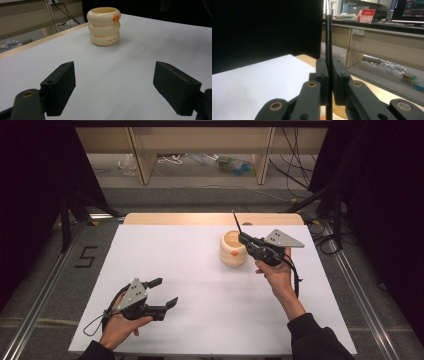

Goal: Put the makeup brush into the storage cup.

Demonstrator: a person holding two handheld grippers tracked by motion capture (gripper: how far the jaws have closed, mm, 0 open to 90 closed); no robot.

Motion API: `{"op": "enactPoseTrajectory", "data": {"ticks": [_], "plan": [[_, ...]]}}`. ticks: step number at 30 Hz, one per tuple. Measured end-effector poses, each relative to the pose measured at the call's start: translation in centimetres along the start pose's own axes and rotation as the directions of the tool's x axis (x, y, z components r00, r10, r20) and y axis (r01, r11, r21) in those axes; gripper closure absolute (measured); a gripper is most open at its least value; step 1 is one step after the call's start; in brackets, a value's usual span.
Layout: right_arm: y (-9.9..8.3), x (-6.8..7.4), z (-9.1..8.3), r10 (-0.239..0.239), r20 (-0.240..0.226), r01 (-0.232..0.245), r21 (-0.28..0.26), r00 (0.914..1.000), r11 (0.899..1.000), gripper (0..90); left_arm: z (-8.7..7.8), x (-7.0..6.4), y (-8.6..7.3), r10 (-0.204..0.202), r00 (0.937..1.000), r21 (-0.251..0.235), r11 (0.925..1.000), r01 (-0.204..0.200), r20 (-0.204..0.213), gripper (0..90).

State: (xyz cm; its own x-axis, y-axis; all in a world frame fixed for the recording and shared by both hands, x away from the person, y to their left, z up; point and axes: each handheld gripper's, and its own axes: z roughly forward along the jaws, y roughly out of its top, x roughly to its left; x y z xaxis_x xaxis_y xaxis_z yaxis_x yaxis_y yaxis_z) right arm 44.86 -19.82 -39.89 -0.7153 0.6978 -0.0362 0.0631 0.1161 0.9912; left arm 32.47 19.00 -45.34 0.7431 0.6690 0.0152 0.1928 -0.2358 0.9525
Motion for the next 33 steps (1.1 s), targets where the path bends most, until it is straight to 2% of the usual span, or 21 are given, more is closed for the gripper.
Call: {"op": "enactPoseTrajectory", "data": {"ticks": [2, 3, 6, 8, 9, 11, 20, 24, 25, 29, 30, 33], "plan": [[-0.1, -0.2, 0.2, 0.007, 0.004, -0.007, -0.005, 1.0000, 1.000, 85.1, 0.0, 0.0, 0.0, -0.011, 0.9999, -0.001, 0.9999, 0.011, -0.001, 18.3], [-0.1, -0.2, 0.2, 0.007, 0.004, -0.007, -0.005, 1.0000, 1.000, 85.1, 0.0, 0.0, 0.0, -0.001, 1.0000, -0.002, 1.0000, 0.001, 0.000, 18.3], [-0.1, -0.3, 0.4, 0.007, 0.007, -0.007, -0.005, 0.9999, 1.000, 85.1, 0.0, 0.0, 0.0, -0.007, 1.0000, -0.009, 0.9999, 0.007, 0.004, 18.3], [0.0, -0.2, 0.5, 0.023, 0.006, -0.023, 0.007, 0.9997, 1.000, 85.1, -0.1, 0.1, 0.1, 0.000, 1.0000, -0.003, 1.0000, 0.000, -0.002, 18.3], [0.0, -0.3, 0.7, 0.011, 0.010, -0.011, -0.016, 0.9999, 1.000, 85.1, -0.1, 0.1, 0.1, -0.001, 1.0000, -0.004, 1.0000, 0.001, -0.002, 18.3], [0.1, -0.3, 1.1, 0.010, 0.011, -0.010, -0.020, 0.9999, 1.000, 85.1, -0.1, 0.1, 0.1, -0.004, 1.0000, -0.006, 1.0000, 0.004, -0.002, 18.3], [0.1, -0.4, 1.9, 0.014, 0.018, -0.014, 0.004, 0.9997, 1.000, 85.1, -0.1, 0.1, 0.1, 0.003, 1.0000, -0.008, 1.0000, -0.003, 0.004, 18.3], [0.1, -0.4, 2.1, 0.037, 0.018, -0.037, 0.009, 0.9992, 0.999, 85.1, 0.0, 0.0, 0.1, 0.006, 1.0000, -0.005, 1.0000, -0.006, 0.004, 18.3], [0.1, -0.5, 2.3, 0.015, 0.027, -0.014, -0.012, 0.9995, 1.000, 85.1, 0.0, 0.0, 0.1, 0.006, 1.0000, -0.004, 1.0000, -0.006, 0.004, 18.3], [0.4, -0.7, 2.7, 0.021, 0.023, -0.021, 0.002, 0.9995, 1.000, 85.1, 0.0, 0.1, 0.1, 0.006, 1.0000, -0.005, 1.0000, -0.006, 0.003, 18.3], [0.4, -0.7, 2.7, 0.021, 0.023, -0.021, 0.002, 0.9995, 1.000, 85.1, 0.0, 0.0, 0.1, -0.004, 1.0000, -0.006, 1.0000, 0.004, 0.003, 18.3], [0.4, -0.9, 3.0, 0.019, 0.037, -0.019, 0.008, 0.9991, 1.000, 85.1, 0.0, 0.0, 0.1, 0.005, 1.0000, -0.006, 1.0000, -0.005, 0.004, 18.3]]}}
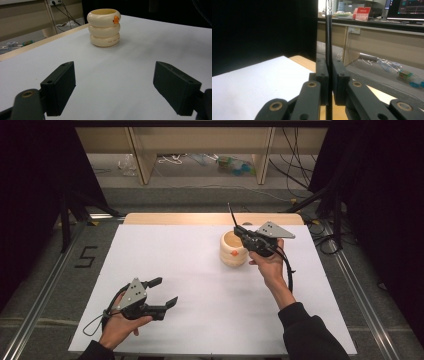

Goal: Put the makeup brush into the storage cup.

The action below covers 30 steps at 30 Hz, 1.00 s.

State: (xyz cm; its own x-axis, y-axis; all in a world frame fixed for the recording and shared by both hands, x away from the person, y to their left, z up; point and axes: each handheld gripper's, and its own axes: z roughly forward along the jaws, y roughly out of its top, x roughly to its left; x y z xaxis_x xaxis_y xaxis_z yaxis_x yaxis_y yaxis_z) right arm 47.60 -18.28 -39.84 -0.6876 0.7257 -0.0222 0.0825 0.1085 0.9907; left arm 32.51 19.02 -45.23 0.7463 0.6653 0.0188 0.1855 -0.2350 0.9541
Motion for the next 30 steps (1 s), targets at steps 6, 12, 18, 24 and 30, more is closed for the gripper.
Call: {"op": "enactPoseTrajectory", "data": {"ticks": [6, 12, 18, 24, 30], "plan": [[0.3, -0.3, 0.6, -0.003, 0.007, 0.003, -0.001, 1.0000, 1.000, 85.1, 0.0, 0.0, 0.0, 0.000, 1.0000, -0.001, 1.0000, 0.000, 0.000, 18.3], [0.5, -0.5, 1.1, -0.001, 0.019, 0.001, 0.004, 0.9998, 1.000, 85.1, 0.0, -0.1, 0.0, 0.002, 1.0000, 0.000, 1.0000, -0.002, 0.001, 18.3], [0.5, -0.9, 1.6, -0.002, 0.029, 0.002, 0.004, 0.9996, 1.000, 85.1, 0.1, -0.1, 0.0, -0.006, 1.0000, -0.003, 1.0000, 0.006, 0.008, 18.3], [0.3, -1.1, 2.0, 0.013, 0.041, -0.014, 0.018, 0.9991, 1.000, 85.1, 0.1, -0.2, 0.0, -0.005, 1.0000, -0.002, 1.0000, 0.005, 0.008, 18.3], [0.1, -1.2, 2.6, 0.015, 0.051, -0.016, 0.019, 0.9986, 1.000, 85.1, 0.1, -0.2, 0.0, -0.007, 0.9999, -0.003, 1.0000, 0.007, 0.008, 18.4]]}}
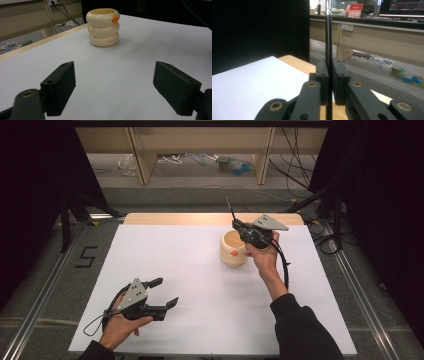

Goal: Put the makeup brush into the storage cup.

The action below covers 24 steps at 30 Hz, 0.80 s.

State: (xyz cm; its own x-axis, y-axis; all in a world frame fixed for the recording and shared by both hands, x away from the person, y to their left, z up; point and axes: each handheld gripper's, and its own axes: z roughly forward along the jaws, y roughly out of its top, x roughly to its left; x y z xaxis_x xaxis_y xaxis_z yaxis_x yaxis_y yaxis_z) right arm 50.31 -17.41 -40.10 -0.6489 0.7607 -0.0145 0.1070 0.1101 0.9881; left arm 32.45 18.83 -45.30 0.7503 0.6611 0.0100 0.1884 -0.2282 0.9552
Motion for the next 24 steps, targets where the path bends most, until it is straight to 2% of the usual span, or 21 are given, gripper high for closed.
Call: {"op": "enactPoseTrajectory", "data": {"ticks": [7, 12, 13, 15, 20, 22, 24], "plan": [[-0.4, -0.3, 0.5, -0.001, 0.005, 0.001, 0.021, 1.0000, 1.000, 85.1, 0.0, 0.0, 0.0, 0.013, 0.9999, 0.001, 0.9999, -0.013, -0.001, 18.3], [-0.7, -0.5, 0.7, 0.020, 0.019, -0.021, 0.028, 0.9996, 0.999, 85.1, 0.0, -0.1, 0.0, 0.012, 0.9999, 0.008, 0.9999, -0.012, -0.003, 18.3], [-0.7, -0.6, 0.8, -0.002, 0.025, 0.001, 0.016, 0.9997, 1.000, 85.1, 0.0, -0.1, 0.0, 0.013, 0.9999, 0.008, 0.9999, -0.013, -0.003, 18.4], [-0.8, -0.6, 0.9, 0.030, 0.025, -0.030, 0.023, 0.9992, 0.999, 85.1, 0.0, -0.1, 0.0, 0.013, 0.9999, 0.008, 0.9999, -0.013, -0.003, 18.3], [-1.2, -0.9, 1.1, 0.046, 0.025, -0.047, 0.033, 0.9986, 0.998, 85.0, 0.0, -0.1, 0.0, 0.013, 0.9999, 0.009, 0.9999, -0.012, -0.003, 18.4], [-1.2, -1.0, 1.1, 0.033, 0.026, -0.034, 0.035, 0.9991, 0.999, 85.1, -0.1, -0.1, 0.1, 0.015, 0.9999, 0.019, 0.9997, -0.015, -0.005, 18.4], [-1.4, -1.0, 1.2, 0.052, 0.028, -0.053, 0.024, 0.9983, 0.998, 85.0, -0.1, -0.1, 0.1, 0.016, 0.9999, 0.020, 0.9997, -0.016, -0.004, 18.4]]}}
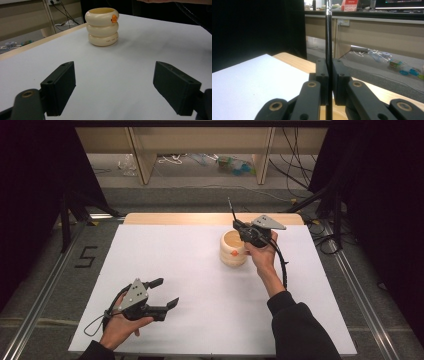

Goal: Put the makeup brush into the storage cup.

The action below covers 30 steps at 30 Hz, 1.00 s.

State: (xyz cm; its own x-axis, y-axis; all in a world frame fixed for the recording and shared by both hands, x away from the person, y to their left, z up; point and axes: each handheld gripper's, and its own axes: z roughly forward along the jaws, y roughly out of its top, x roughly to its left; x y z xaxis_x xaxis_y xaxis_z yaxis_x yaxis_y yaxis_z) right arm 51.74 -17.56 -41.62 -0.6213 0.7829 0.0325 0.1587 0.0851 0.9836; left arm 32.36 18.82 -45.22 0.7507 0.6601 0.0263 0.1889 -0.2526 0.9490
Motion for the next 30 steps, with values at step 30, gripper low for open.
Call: {"op": "enactPoseTrajectory", "data": {"ticks": [30], "plan": [[-1.1, 0.0, 0.9, -0.001, 0.010, 0.001, 0.045, 1.0000, 0.999, 84.8, 0.1, -0.1, -0.1, -0.007, 1.0000, -0.006, 1.0000, 0.007, 0.004, 18.5]]}}
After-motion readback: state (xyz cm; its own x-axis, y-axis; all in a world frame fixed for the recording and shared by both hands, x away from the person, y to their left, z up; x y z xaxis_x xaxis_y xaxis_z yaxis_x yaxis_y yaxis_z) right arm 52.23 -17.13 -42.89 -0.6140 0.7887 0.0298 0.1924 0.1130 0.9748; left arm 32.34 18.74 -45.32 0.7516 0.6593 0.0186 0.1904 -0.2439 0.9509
